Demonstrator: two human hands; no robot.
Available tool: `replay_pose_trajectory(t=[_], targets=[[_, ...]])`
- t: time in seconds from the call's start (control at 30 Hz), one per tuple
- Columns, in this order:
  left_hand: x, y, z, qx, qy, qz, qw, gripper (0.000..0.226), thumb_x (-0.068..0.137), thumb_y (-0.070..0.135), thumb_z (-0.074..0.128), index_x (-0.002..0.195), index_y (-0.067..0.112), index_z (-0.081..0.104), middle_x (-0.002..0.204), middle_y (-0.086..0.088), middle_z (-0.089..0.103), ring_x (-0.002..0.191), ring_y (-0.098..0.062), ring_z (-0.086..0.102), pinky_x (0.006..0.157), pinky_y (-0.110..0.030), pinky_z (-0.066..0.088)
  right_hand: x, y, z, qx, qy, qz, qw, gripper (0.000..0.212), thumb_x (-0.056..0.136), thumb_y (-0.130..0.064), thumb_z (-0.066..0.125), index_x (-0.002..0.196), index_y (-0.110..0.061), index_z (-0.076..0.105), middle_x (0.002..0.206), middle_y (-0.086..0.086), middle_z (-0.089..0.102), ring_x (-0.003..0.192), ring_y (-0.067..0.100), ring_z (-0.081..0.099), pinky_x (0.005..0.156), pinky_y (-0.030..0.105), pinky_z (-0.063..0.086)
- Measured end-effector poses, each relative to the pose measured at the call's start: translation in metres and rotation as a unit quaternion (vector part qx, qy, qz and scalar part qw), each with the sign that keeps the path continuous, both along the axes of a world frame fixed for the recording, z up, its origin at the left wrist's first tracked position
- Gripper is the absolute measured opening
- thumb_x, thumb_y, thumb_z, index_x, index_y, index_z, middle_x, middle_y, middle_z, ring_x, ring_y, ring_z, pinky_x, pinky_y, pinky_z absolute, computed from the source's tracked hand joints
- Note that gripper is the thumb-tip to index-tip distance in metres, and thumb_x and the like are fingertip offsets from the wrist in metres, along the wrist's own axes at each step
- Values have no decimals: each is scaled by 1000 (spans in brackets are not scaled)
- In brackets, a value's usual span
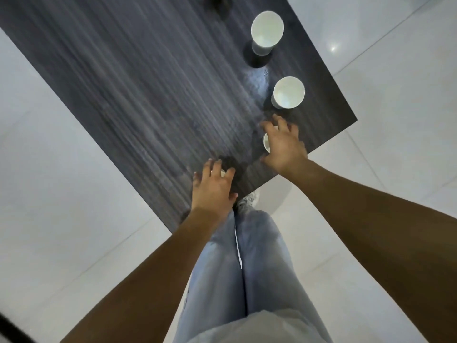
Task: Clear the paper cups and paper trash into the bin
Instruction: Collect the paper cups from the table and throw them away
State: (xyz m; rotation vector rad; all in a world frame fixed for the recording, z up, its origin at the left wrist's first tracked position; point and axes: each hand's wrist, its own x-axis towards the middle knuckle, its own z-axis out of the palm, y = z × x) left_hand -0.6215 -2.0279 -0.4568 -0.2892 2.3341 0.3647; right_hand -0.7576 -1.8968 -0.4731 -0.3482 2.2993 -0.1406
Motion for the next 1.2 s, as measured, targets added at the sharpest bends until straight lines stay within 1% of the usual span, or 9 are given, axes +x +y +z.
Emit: replay_pose_trajectory(t=[0.07,0.13,0.27,0.47,0.7,0.87,0.97,1.1,1.2], targets=[[3,0,-7,1,-16,6,1000,64,85,37,64,141,26,33,155,-7,16,145,-28,6,114,-55,20,3,-2,-9,7,-2,8,1000,78,76,-7,74,141,-23,33,156,3,16,139,35,19,103,56,39],[8,0,-12,0,-18,3,1000,66,85,27,66,141,24,32,155,-8,16,145,-28,8,113,-54,24,8,-4,-15,16,4,11,1000,77,77,-3,73,142,-18,33,152,7,23,137,35,22,102,53,42],[13,-5,-9,5,-2,12,1000,63,86,14,61,142,20,32,150,-8,24,139,-27,21,107,-45,36,17,-4,-13,8,19,5,1000,69,80,-8,72,138,-14,37,144,10,33,134,34,26,98,47,45],[10,-18,25,12,21,13,1000,59,88,16,58,141,20,33,145,-6,30,134,-26,26,104,-42,38,39,7,24,-19,40,-40,998,57,83,-17,70,133,-17,43,138,6,39,128,29,33,89,43,48],[10,-35,92,33,53,-32,998,61,87,26,61,141,21,33,141,-5,34,132,-25,29,102,-42,41,69,16,105,-31,58,-129,990,60,83,-25,71,136,-18,43,141,5,39,129,27,34,98,42,45],[25,-45,140,55,83,-112,989,61,86,28,61,141,22,36,138,-5,36,129,-25,30,98,-43,45,113,13,171,-40,94,-220,970,66,82,-28,73,139,-17,41,142,5,40,128,27,35,99,41,43],[37,-50,177,70,106,-179,976,60,86,27,62,140,20,38,136,-4,37,127,-24,30,96,-42,45,157,14,208,-44,111,-283,952,67,82,-22,71,140,-20,39,141,4,39,128,27,34,98,40,44],[53,-46,231,80,127,-271,951,59,83,29,66,136,21,42,133,-3,38,125,-23,33,89,-38,47,228,18,257,-48,136,-371,917,68,81,-18,68,142,-23,38,139,2,38,128,26,32,92,40,48],[67,-24,268,87,133,-337,928,55,82,29,67,132,20,46,130,-4,41,124,-25,35,91,-41,47,284,25,287,-46,161,-433,886,67,82,-19,66,142,-24,37,140,0,37,128,23,31,89,39,49]])
